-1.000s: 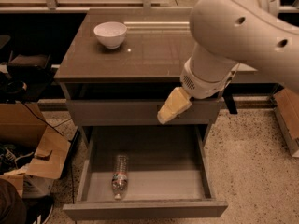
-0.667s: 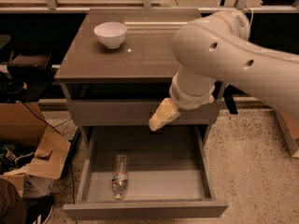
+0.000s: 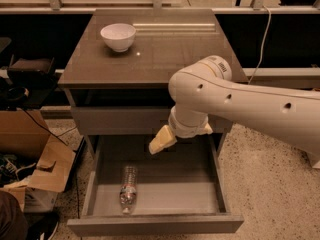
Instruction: Pick water bottle from middle drawer and place on counter
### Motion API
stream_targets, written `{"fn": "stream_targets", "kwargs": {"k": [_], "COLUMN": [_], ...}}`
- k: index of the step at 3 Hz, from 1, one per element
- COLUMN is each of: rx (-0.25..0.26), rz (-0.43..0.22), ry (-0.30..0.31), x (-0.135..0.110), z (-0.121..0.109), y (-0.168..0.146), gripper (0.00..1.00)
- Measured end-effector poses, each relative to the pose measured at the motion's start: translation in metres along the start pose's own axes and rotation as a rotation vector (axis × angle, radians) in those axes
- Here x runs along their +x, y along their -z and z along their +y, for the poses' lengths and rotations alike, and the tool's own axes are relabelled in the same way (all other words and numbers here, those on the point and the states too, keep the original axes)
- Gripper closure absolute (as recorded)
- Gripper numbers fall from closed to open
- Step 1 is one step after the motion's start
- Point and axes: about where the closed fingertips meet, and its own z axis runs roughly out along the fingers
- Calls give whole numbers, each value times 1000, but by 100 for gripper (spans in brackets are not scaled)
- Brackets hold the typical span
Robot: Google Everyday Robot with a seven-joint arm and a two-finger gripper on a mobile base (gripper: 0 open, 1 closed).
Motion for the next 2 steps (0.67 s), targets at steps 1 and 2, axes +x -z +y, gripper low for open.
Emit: {"fn": "stream_targets", "kwargs": {"k": [1, 2], "rx": [-1, -24], "rz": [3, -10], "ry": [0, -14], "x": [0, -2], "z": [0, 12], "y": [-1, -13], "gripper": [0, 0]}}
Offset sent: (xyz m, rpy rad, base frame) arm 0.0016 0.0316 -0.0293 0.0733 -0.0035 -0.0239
